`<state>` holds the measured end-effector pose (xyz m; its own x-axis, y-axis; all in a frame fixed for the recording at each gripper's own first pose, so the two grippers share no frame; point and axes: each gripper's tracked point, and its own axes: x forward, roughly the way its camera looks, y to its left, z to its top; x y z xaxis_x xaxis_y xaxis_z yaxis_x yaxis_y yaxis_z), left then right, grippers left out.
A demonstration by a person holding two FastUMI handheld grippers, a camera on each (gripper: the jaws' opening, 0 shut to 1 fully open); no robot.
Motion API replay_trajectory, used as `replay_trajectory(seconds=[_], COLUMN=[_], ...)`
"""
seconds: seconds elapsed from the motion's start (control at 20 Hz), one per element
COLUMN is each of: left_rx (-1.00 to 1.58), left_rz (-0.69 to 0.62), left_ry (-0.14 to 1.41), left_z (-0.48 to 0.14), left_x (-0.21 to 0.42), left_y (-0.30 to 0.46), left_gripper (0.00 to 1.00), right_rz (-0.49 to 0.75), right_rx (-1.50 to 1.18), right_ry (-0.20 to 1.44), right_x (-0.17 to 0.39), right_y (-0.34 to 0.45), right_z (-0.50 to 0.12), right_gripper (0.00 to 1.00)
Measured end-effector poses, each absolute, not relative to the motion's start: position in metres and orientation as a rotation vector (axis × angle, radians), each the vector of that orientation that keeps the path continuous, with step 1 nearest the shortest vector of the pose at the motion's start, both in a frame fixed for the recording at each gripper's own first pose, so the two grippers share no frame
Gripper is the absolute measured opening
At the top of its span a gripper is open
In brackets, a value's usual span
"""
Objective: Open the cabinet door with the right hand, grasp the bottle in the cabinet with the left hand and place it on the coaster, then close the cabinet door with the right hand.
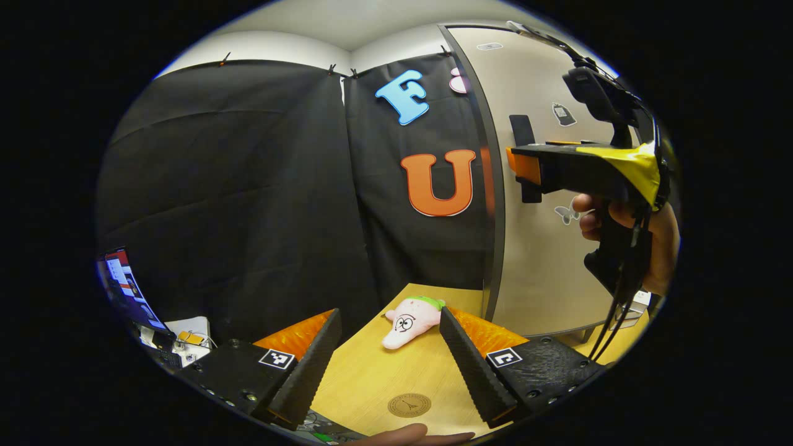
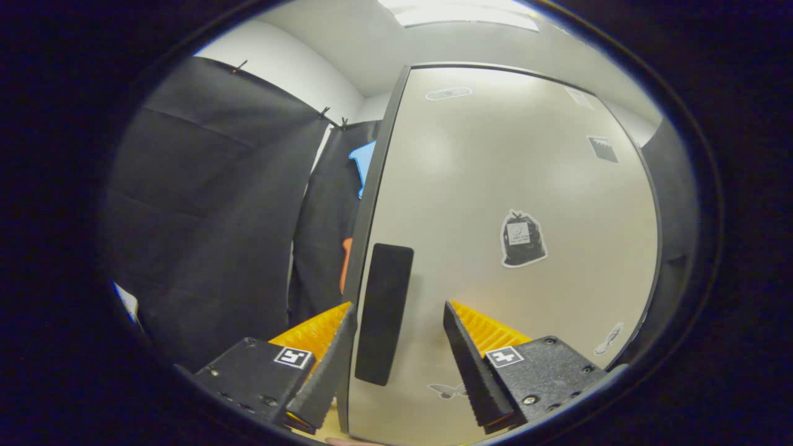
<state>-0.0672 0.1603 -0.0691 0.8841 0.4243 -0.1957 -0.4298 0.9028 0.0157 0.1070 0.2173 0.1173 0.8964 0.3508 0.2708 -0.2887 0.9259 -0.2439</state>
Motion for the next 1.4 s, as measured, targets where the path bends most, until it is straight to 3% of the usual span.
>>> replay_trajectory(seconds=[0.05,0.2,0.3,0.7,1.4], left_rx=[-0.021,-0.003,-0.013,-0.020,-0.022], left_rz=[0.446,0.460,0.467,0.467,0.363], left_ry=[0.188,0.175,0.177,0.130,0.125], left_z=[-0.066,-0.063,-0.065,-0.051,-0.058], left_x=[-0.066,-0.065,-0.065,-0.053,-0.033], left_y=[0.161,0.165,0.165,0.167,0.136], left_gripper=[0.97,0.96,0.96,0.96,0.96], right_rz=[0.348,0.381,0.400,0.480,0.668], right_rx=[-0.197,-0.176,-0.161,-0.154,-0.181], right_ry=[-0.283,-0.207,-0.186,-0.117,-0.028], right_x=[0.109,0.113,0.112,0.100,0.026], right_y=[0.221,0.231,0.231,0.228,0.205], right_z=[0.110,0.096,0.094,0.091,0.082], right_gripper=[0.81,0.40,0.35,0.27,0.27])
